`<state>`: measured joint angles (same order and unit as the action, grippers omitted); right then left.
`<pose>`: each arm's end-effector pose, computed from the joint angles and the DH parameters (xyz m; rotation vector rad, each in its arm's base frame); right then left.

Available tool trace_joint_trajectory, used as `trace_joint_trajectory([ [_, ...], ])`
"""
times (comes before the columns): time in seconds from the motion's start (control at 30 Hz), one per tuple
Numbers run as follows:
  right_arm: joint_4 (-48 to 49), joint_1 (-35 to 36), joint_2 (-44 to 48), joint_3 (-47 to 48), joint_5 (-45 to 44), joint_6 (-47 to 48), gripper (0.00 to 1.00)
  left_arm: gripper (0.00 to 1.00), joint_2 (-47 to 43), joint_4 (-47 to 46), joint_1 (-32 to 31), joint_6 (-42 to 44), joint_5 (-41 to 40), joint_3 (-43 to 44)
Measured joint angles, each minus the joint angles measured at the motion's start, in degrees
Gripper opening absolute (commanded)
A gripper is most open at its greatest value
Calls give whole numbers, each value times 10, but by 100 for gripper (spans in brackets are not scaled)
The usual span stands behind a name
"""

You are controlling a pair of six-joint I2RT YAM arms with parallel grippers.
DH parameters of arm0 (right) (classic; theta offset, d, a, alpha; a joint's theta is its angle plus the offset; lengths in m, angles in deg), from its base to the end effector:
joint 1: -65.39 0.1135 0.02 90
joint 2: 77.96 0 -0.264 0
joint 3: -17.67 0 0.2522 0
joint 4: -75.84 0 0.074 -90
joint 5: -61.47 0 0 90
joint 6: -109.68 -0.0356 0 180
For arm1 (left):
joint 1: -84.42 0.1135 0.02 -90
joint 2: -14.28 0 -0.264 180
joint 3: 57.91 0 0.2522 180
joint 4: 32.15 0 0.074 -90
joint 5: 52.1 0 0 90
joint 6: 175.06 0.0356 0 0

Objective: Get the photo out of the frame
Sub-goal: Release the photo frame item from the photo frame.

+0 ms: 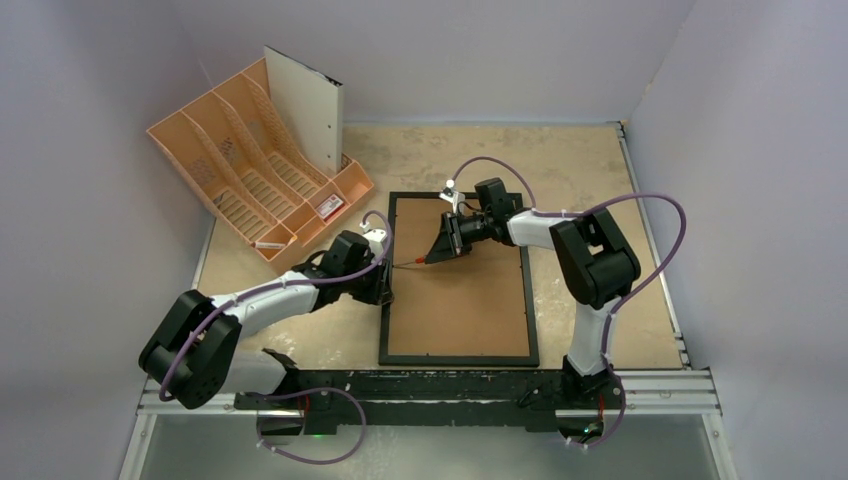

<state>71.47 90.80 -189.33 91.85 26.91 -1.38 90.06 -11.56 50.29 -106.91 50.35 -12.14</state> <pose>0.3375 0.1928 0.1444 -0.6301 2.2761 1.5176 0.1965 -0.1425 0.1592 0.3719 2.5256 -0.6743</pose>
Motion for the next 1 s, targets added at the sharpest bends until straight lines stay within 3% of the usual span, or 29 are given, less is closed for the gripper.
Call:
trace_joint_trajectory([
  [0.33, -41, 8, 3, 24, -24, -14, 0, 8, 0, 0, 1, 2, -1, 0],
  [1.0, -193, 98, 14, 188, -235, 3, 0, 7, -26, -36, 6, 3, -9, -33],
])
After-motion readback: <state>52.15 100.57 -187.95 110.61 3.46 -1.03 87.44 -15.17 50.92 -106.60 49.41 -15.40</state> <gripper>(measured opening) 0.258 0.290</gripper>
